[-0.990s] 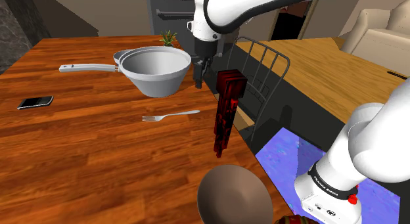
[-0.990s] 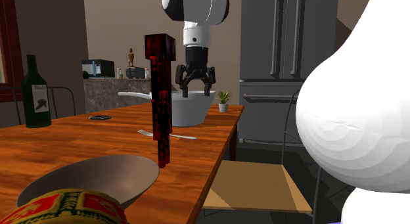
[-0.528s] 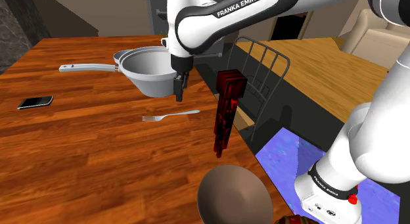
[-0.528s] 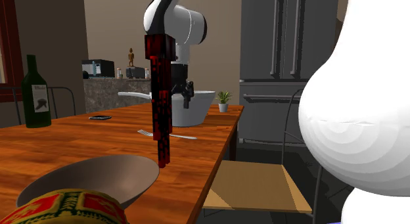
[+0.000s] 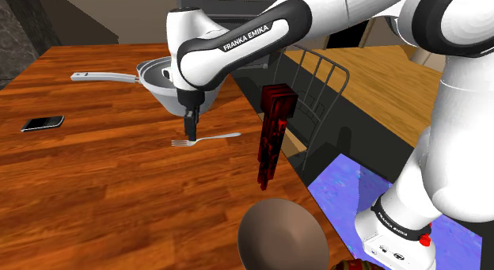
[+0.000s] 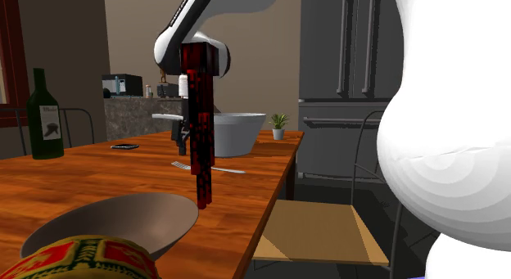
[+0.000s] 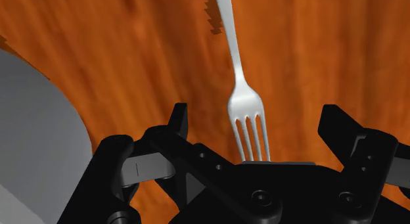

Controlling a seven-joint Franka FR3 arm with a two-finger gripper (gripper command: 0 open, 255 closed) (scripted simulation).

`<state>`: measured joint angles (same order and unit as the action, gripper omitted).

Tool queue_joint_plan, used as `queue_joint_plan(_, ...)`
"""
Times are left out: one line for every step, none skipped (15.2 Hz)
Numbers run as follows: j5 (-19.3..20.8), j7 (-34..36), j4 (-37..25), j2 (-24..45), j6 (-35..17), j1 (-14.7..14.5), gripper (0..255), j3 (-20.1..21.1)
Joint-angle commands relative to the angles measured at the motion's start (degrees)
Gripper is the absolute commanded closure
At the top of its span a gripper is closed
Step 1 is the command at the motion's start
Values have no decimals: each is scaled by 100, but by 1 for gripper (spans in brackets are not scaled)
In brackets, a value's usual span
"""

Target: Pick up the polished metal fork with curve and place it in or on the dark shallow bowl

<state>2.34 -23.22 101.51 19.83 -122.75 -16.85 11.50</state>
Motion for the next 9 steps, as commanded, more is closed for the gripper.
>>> queue_joint_plan(28, -35, -19, 139, -119, -18, 0, 7)
queue_joint_plan(37, -30, 8, 176, -182, -22, 0, 3)
queue_joint_plan(46, -24, 34, 213, -245, -27, 0, 0)
queue_joint_plan(55, -18, 59, 252, -307, -31, 0, -4)
queue_joint_plan(65, -12, 82, 291, -369, -35, 0, -8)
queue_joint_plan(74, -6, 103, 332, -431, -40, 0, -12)
queue_joint_plan(80, -3, 117, 354, -466, -43, 0, -14)
queue_joint_plan(80, -3, 116, 355, -466, -43, 0, -14)
queue_joint_plan(80, -3, 115, 355, -466, -43, 0, -14)
